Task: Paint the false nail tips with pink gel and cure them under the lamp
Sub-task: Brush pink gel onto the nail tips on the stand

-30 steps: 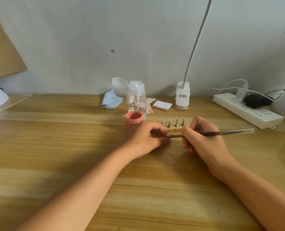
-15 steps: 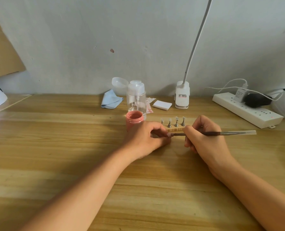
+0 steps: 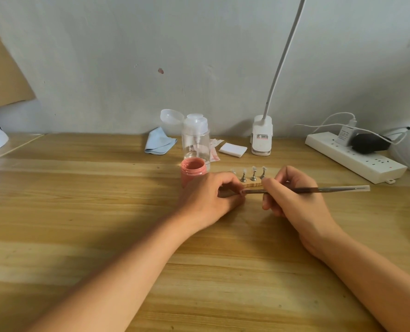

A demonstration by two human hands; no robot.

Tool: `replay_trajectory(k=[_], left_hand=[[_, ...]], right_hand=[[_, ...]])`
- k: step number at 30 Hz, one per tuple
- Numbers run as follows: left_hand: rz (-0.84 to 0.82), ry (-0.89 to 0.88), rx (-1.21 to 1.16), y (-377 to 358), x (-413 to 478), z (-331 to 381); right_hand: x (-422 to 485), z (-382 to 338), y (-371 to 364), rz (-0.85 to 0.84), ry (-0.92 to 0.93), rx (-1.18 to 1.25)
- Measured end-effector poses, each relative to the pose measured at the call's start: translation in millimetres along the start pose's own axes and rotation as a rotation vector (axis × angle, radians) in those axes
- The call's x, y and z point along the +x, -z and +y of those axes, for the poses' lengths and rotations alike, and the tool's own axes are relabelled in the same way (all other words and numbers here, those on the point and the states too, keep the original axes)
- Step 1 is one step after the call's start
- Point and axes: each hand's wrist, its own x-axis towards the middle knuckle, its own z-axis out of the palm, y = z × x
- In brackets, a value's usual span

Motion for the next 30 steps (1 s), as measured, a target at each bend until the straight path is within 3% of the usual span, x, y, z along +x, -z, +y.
replay_trajectory(k=[15, 22, 30], left_hand=[[-0.014, -0.023, -0.031, 0.5, 0.0, 0.5], [-0.018, -0.01, -0.07, 0.6, 2.5, -0.6], [-0.017, 0.018, -0.071, 0.7, 0.4, -1.0]], right_hand=[[3.8, 3.0, 2.3, 0.112, -0.05, -0.003], [0.1, 0.5, -1.4, -0.014, -0.005, -0.027], [2.5, 2.0, 0.8, 0.061, -0.013, -0.087]])
